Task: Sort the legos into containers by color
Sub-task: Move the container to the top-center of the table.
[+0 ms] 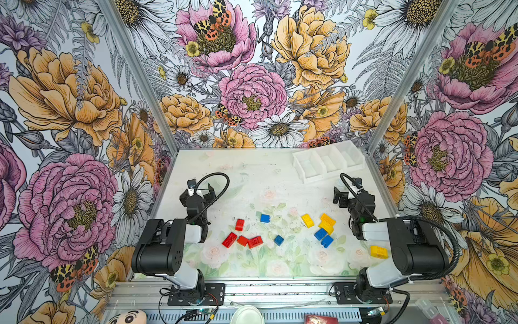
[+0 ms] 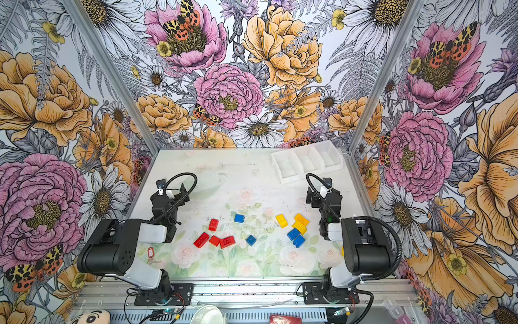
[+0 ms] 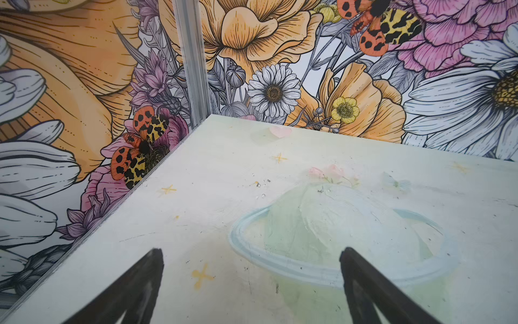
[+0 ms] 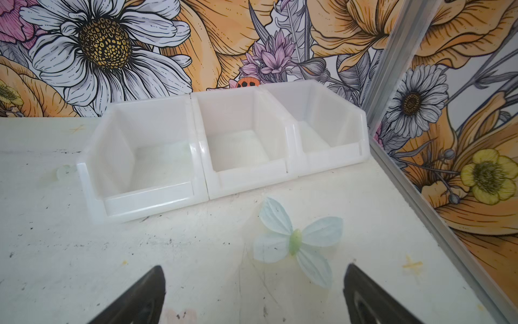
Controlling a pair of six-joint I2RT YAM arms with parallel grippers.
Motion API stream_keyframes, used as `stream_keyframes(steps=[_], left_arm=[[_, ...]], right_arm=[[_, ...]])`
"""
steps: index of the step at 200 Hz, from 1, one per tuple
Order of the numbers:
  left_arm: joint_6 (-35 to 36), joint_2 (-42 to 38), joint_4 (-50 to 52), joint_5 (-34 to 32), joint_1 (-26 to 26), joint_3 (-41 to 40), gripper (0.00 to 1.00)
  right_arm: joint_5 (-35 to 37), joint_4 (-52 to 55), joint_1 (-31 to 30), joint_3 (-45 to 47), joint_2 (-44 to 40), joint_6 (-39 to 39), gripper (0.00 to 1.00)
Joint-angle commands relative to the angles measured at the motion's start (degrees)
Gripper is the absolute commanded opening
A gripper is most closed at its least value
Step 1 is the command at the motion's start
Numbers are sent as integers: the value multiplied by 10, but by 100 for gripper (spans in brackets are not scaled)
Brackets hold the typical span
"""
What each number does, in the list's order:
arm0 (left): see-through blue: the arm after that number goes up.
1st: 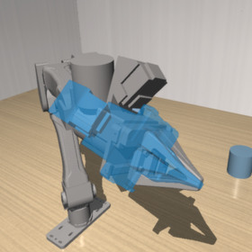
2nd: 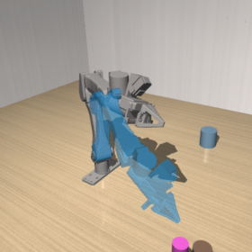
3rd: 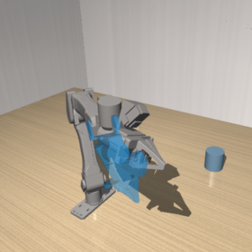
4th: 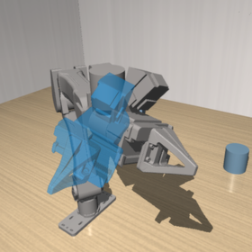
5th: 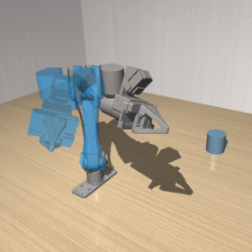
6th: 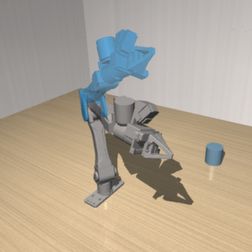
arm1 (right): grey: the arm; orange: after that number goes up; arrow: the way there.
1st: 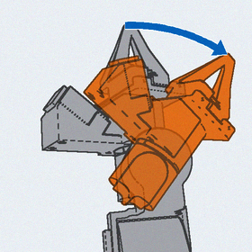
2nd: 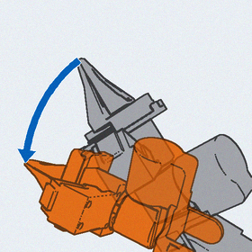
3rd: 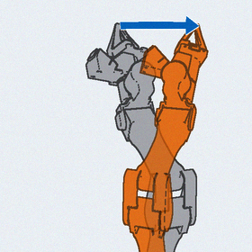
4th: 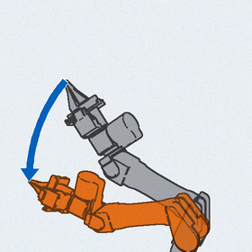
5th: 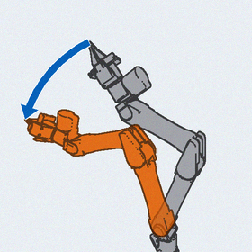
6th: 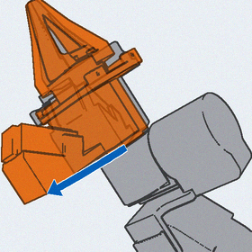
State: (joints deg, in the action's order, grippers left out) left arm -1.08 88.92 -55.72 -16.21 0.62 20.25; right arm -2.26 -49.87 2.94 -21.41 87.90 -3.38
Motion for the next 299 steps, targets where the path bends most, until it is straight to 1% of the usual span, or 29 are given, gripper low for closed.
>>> stream_keyframes(steps=[1,174,194,206,216,229,244,264,289,292,299], left_arm=[[0,0,-2,10,3,4,99],[0,0,-3,10,2,4,99],[2,-14,1,9,4,1,99],[4,-41,34,4,7,5,99],[4,-73,93,0,7,18,99],[3,-106,181,-1,8,47,99],[-7,-130,265,5,9,78,99],[-29,-146,338,20,11,113,99],[-62,-144,399,38,12,150,99],[-65,-144,404,55,12,154,99],[-73,-142,413,64,13,162,99]], right_arm=[[-6,-1,-1,-11,2,-4,99],[-9,-3,0,-10,2,-5,100],[-10,3,-2,-5,-19,-3,99],[-3,38,-4,-6,-49,-4,100],[5,79,-6,-16,-77,-7,100],[19,172,-7,-49,-106,-31,100],[22,276,-8,-100,-113,-56,99],[19,379,-16,-170,-92,-68,99],[14,482,-31,-268,-40,-63,100],[13,493,-33,-280,-33,-63,99],[12,514,-36,-308,-15,-62,99]])
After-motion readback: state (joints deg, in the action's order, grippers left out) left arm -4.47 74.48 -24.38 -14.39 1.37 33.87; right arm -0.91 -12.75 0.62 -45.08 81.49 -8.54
